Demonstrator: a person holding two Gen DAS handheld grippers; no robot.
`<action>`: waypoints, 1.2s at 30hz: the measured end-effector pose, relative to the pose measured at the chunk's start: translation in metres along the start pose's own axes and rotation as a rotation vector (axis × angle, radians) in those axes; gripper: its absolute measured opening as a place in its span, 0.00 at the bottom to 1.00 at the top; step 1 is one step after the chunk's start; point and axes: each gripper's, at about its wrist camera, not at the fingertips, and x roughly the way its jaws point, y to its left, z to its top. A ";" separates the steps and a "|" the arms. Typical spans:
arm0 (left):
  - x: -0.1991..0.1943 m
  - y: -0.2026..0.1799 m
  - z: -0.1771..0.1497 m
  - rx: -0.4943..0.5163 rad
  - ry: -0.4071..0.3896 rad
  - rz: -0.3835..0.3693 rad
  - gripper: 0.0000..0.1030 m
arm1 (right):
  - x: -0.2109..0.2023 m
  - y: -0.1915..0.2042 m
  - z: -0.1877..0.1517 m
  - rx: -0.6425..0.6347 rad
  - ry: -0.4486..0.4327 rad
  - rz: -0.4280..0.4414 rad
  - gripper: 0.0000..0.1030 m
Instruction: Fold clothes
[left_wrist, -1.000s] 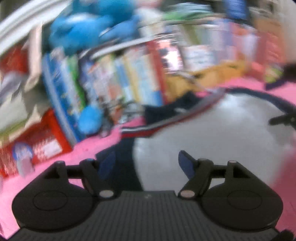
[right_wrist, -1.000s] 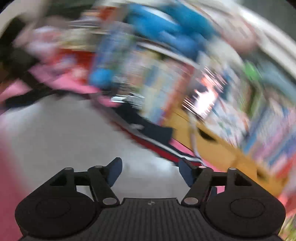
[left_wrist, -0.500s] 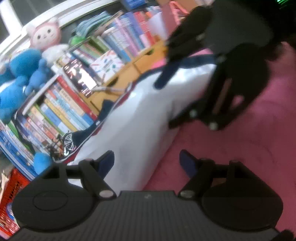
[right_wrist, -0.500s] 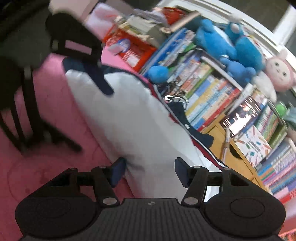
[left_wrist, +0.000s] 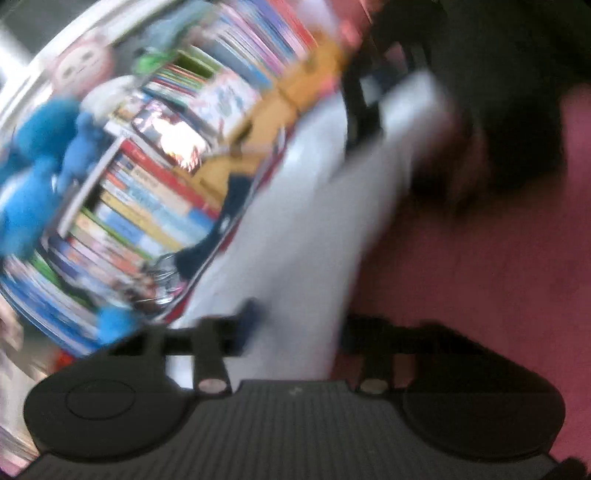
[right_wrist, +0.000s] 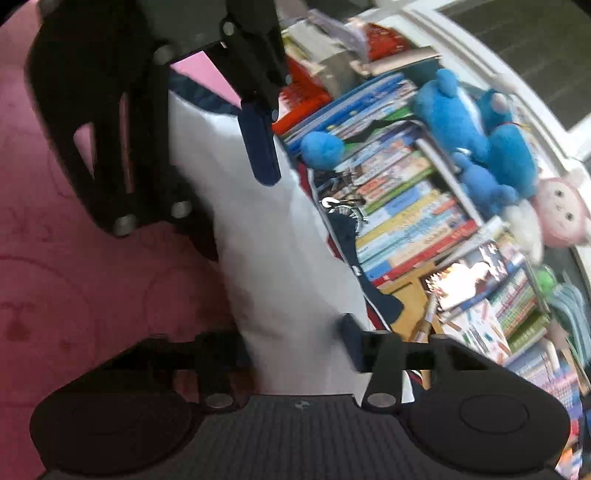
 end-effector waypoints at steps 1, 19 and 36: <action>0.004 0.000 -0.010 0.043 0.029 0.033 0.18 | 0.001 0.000 -0.006 -0.040 0.013 -0.009 0.20; -0.107 0.016 -0.042 0.039 0.025 0.216 0.03 | -0.083 -0.012 -0.045 -0.245 0.018 -0.237 0.06; -0.162 -0.019 -0.107 0.010 0.150 0.063 0.34 | -0.151 0.058 -0.109 -0.305 0.179 -0.126 0.12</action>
